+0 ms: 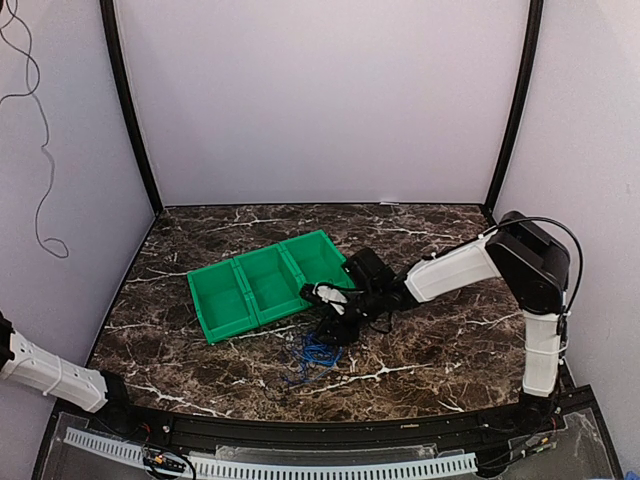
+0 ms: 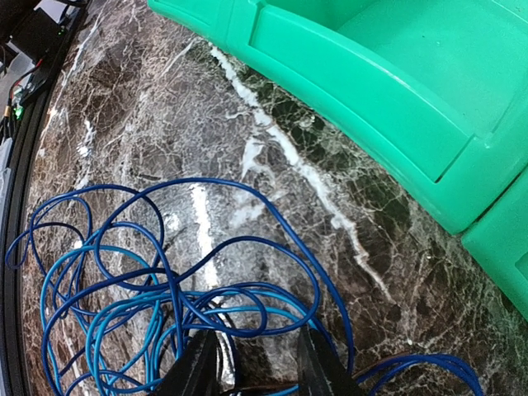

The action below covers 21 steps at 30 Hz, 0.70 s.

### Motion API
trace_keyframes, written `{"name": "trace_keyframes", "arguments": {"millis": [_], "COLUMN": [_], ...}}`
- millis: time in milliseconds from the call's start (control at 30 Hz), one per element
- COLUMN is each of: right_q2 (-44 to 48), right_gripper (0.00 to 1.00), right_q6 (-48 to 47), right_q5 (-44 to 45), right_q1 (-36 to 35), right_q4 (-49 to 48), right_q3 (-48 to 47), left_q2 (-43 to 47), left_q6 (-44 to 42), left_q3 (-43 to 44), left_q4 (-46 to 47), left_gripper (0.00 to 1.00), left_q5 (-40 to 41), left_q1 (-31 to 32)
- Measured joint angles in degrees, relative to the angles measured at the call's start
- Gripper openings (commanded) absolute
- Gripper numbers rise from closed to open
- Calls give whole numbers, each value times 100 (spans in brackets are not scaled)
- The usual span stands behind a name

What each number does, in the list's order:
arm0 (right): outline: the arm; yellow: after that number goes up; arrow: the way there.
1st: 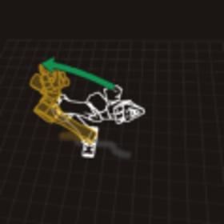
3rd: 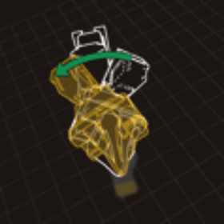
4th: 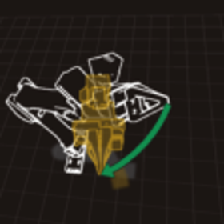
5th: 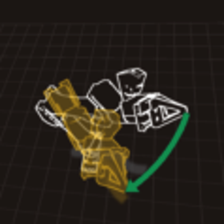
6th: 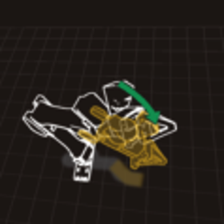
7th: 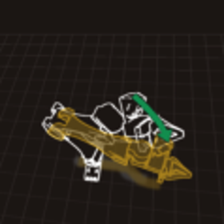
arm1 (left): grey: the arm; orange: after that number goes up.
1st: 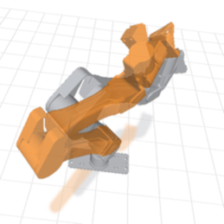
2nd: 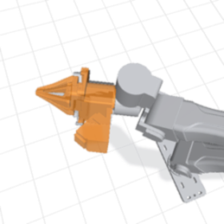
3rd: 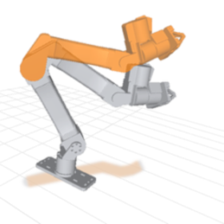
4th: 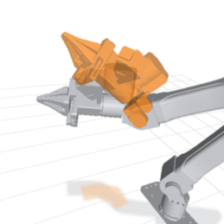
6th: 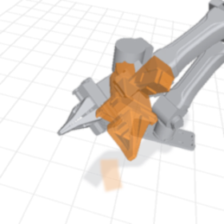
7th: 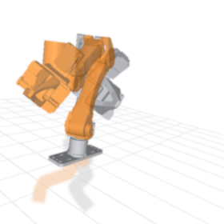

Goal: Untangle the cables

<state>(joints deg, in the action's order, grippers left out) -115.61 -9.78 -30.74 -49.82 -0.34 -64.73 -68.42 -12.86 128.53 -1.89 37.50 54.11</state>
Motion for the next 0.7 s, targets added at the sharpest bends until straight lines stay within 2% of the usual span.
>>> {"name": "trace_keyframes", "arguments": {"millis": [100,267,333,467,600,700], "right_q2": [2,166,411,1152,1926,2356], "right_gripper": [45,59,66,74,76,76], "right_q6": [-103,-481,-791,-1141,-1394,-1528], "right_q5": [-4,68,24,-199,-461,-549], "right_q1": [0,31,76,258,647,946], "right_q4": [216,1134,1685,2415,2953,3204], "right_q3": [-107,-516,-763,-1054,-1320,-1307], "left_q2": [173,485,577,737,1016,1093], "left_q6": [2,109,208,393,568,739], "left_q3": [-549,-2020,-2564,-3381,-3893,-3897], "left_q4": [79,-105,-249,-575,-839,-1032], "left_gripper": [0,0,0,0,0,0], "left_q5": [107,433,605,890,1102,1178], "left_q1": [0,0,0,0,0,0]}}
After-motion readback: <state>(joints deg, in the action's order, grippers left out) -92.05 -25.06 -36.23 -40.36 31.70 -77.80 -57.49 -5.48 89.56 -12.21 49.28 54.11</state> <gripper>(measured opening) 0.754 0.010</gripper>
